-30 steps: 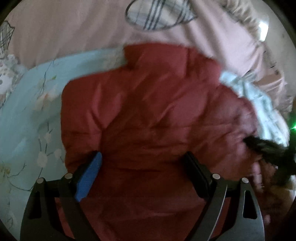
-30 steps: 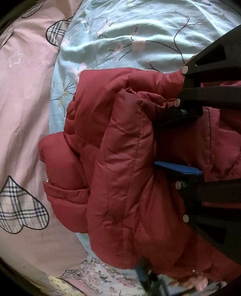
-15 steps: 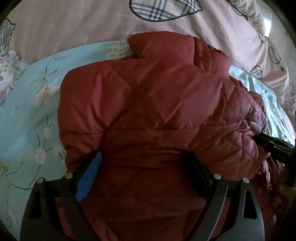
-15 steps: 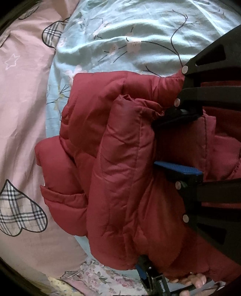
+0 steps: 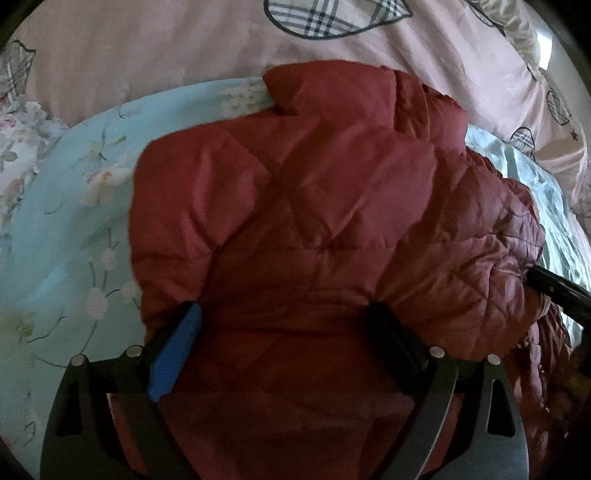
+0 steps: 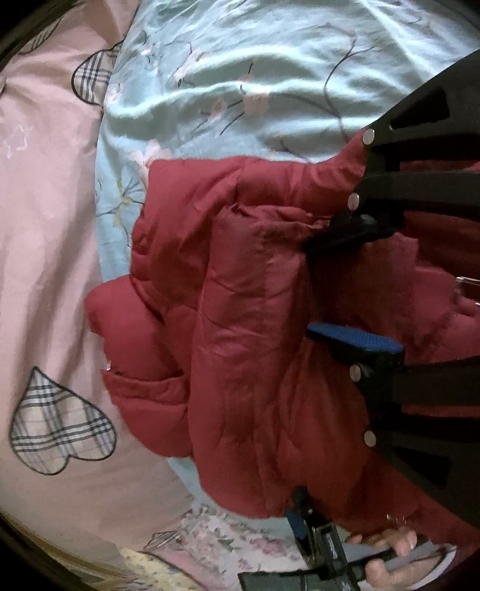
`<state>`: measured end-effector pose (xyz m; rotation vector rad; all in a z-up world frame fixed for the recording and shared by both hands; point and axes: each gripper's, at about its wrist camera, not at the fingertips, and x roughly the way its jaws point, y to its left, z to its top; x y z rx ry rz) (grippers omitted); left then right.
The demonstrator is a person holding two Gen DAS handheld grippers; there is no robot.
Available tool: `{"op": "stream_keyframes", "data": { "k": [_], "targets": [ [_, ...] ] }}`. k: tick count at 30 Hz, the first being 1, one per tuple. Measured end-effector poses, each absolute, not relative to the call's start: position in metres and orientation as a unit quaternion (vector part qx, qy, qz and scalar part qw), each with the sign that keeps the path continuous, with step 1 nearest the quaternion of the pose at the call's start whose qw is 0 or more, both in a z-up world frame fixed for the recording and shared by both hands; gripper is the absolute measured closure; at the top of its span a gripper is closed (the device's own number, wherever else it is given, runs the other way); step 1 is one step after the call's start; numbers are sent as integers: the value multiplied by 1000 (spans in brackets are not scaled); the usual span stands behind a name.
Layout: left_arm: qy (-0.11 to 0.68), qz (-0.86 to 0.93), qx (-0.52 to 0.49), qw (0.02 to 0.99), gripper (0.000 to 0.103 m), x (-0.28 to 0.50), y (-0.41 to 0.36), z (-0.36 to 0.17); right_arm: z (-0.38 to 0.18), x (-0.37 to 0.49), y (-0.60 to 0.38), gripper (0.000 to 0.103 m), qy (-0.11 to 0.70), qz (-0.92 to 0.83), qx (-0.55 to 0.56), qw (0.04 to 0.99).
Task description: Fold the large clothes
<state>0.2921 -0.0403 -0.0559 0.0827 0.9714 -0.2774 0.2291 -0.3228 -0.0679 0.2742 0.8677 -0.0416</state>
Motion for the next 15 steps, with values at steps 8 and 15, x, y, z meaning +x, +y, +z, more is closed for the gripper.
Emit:
{"op": "stream_keyframes", "data": {
  "k": [8, 15],
  "targets": [
    [460, -131, 18, 878, 10, 250, -11, -39, -36, 178, -325, 43, 415, 1, 139, 899],
    [471, -130, 7, 873, 10, 192, 20, -38, -27, 135, -332, 30, 424, 7, 157, 892]
  ]
}}
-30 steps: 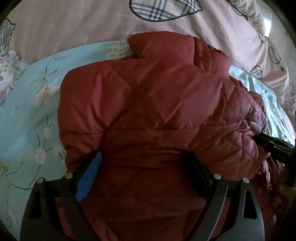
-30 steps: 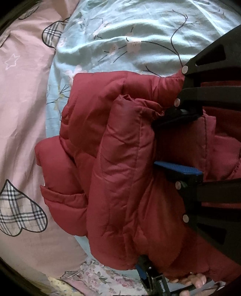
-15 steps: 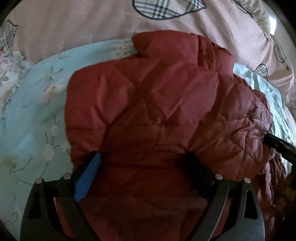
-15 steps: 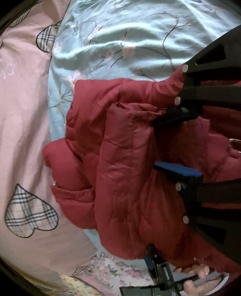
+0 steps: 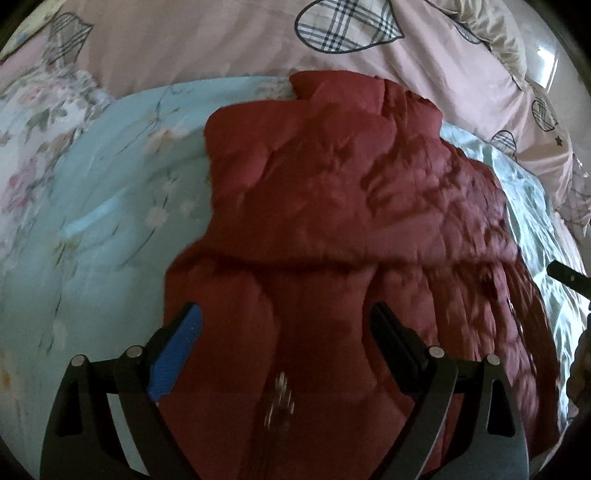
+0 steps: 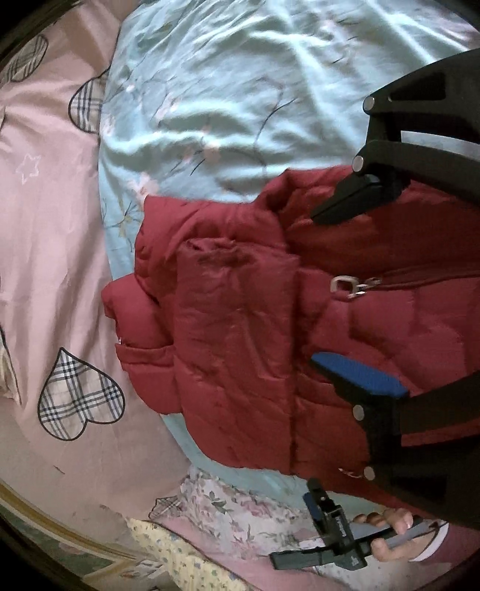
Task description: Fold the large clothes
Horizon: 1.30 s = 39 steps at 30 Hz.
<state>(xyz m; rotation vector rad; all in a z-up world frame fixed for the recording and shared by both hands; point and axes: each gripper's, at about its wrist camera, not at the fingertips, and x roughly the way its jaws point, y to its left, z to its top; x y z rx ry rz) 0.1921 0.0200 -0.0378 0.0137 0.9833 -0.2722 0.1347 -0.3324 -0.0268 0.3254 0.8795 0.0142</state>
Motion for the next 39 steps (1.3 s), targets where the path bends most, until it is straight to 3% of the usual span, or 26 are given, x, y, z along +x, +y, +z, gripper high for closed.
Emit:
{"op": "stream_keyframes", "data": {
  "k": [8, 17, 39],
  "targets": [
    [482, -122, -4, 867, 10, 149, 41, -39, -28, 82, -339, 29, 427, -1, 179, 887],
    [497, -109, -55, 859, 10, 114, 84, -48, -32, 29, -339, 17, 438, -30, 166, 883],
    [538, -129, -83, 829, 10, 67, 122, -72, -79, -22, -317, 17, 516, -21, 161, 841]
  ]
}}
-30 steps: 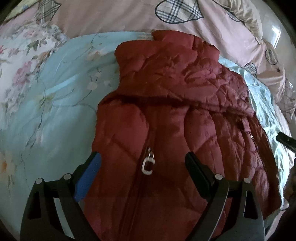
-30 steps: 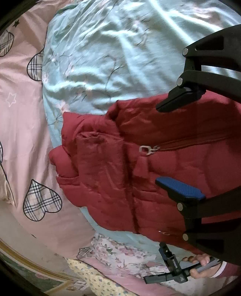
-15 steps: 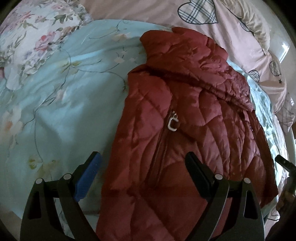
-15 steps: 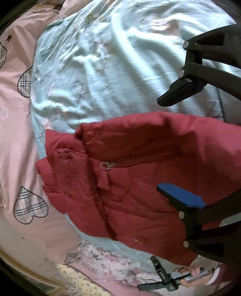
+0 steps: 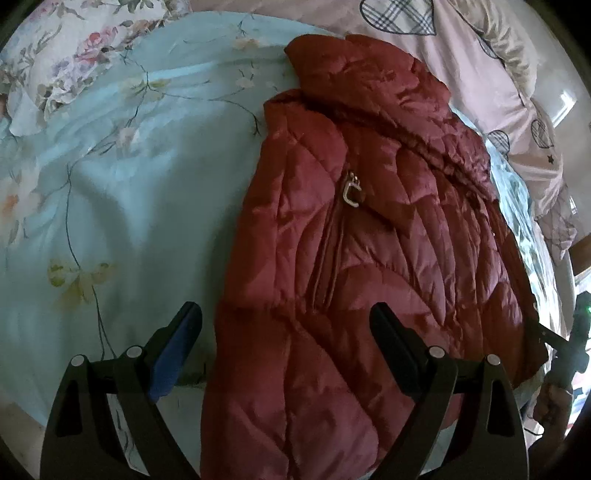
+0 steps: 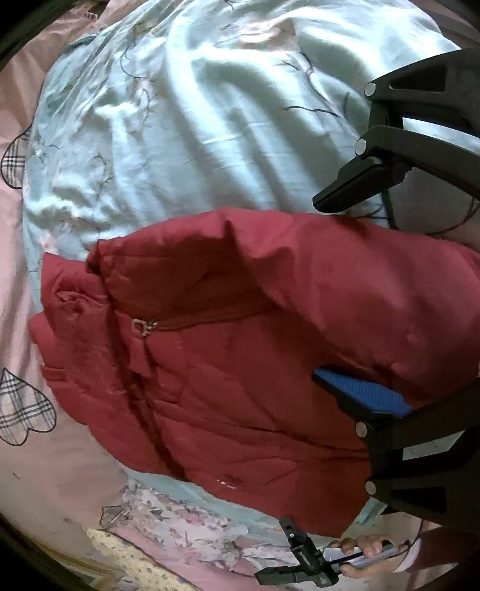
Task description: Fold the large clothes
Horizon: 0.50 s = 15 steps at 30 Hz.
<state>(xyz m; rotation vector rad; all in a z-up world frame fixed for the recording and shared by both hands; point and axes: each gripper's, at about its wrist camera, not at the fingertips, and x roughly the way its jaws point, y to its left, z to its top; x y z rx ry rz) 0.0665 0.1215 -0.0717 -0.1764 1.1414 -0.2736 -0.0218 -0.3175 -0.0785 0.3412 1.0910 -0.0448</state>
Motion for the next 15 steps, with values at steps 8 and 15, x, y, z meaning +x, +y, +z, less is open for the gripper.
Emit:
{"op": "stream_keyframes", "data": {
  "k": [8, 15],
  "targets": [
    [550, -142, -81, 819, 10, 55, 129, -81, -79, -43, -327, 49, 511, 6, 200, 836],
    [550, -161, -86, 815, 10, 41, 134, -83, -76, -59, -328, 67, 496, 15, 206, 843]
  ]
}}
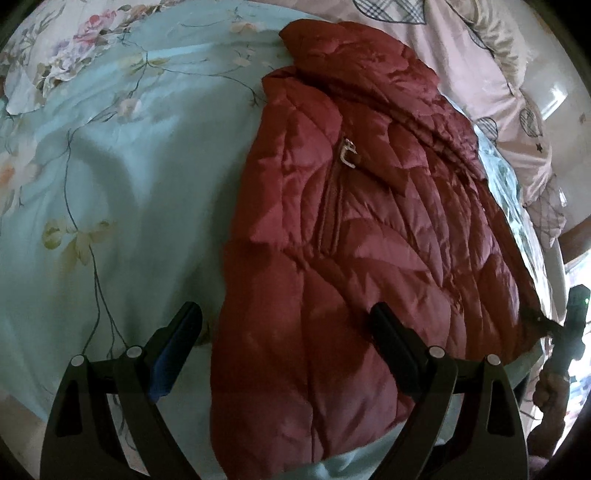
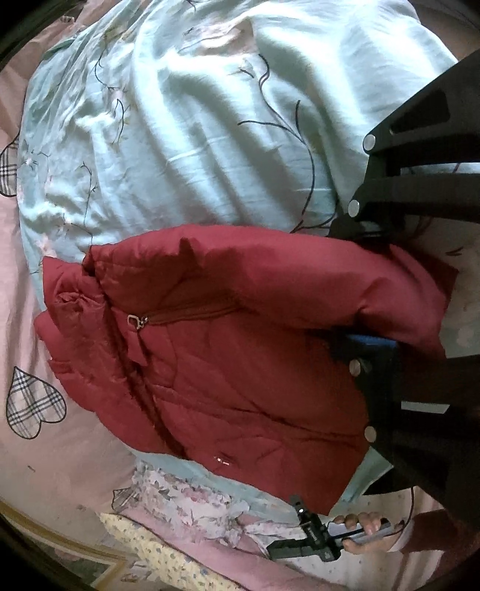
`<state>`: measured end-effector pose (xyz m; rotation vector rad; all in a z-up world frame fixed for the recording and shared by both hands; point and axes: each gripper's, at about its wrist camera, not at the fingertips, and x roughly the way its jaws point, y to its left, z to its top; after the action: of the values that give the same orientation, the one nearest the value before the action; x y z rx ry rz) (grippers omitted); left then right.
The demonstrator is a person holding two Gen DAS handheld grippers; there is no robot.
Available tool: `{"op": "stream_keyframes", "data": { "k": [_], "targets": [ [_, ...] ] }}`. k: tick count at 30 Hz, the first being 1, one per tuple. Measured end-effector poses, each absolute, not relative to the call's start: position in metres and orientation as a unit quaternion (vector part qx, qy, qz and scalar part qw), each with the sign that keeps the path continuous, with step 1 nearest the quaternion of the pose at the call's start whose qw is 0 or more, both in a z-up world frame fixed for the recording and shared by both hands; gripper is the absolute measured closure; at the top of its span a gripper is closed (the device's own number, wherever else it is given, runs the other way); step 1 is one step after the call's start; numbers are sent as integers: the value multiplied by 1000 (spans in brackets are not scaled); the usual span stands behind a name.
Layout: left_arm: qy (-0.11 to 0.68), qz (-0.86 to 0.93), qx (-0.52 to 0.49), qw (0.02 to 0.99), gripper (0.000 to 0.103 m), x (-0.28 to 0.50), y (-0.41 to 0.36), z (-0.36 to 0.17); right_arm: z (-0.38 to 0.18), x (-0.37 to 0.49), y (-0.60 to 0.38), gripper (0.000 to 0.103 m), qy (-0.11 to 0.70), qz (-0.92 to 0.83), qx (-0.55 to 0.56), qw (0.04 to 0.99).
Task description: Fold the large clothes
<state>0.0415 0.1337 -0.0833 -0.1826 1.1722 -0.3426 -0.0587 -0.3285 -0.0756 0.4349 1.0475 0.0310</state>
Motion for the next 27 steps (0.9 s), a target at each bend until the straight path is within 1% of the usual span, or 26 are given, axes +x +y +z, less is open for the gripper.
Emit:
{"op": "stream_keyframes", "data": {
  "k": [1, 5, 7, 9, 11, 12, 13, 14, 15, 16, 18, 19, 27],
  "targets": [
    [550, -165, -82, 815, 10, 39, 132, -84, -76, -59, -329, 67, 495, 15, 210, 843],
    [549, -176, -68, 814, 11, 33, 125, -87, -80, -57, -330, 59, 491, 20, 229, 841],
    [548, -181, -71, 814, 18, 31, 124, -88, -81, -56, -329, 58, 488, 18, 228, 842],
    [546, -192, -81, 811, 38, 32, 124, -88, -82, -56, -327, 57, 487, 17, 225, 844],
    [542, -197, -81, 813, 48, 31, 123, -87, -83, -57, -328, 57, 486, 18, 227, 844],
    [538, -201, -78, 815, 56, 30, 122, -85, -82, -57, -327, 57, 485, 18, 229, 844],
    [536, -204, -77, 816, 60, 28, 121, -84, -82, -58, -327, 61, 485, 18, 229, 844],
    [533, -206, -75, 817, 66, 28, 120, -82, -82, -58, -326, 61, 484, 16, 227, 845],
    [530, -208, -72, 819, 72, 27, 119, -80, -81, -58, -326, 65, 483, 16, 225, 846],
    [527, -209, -69, 821, 74, 25, 119, -79, -80, -59, -325, 70, 482, 17, 223, 847],
    [518, -208, -57, 828, 80, 22, 116, -75, -77, -60, -323, 74, 478, 19, 221, 850],
    [515, -209, -51, 830, 80, 20, 115, -74, -75, -61, -323, 76, 476, 20, 220, 852],
    [495, -218, -56, 839, 87, 13, 119, -57, -61, -71, -329, 79, 450, 61, 252, 855]
  ]
}}
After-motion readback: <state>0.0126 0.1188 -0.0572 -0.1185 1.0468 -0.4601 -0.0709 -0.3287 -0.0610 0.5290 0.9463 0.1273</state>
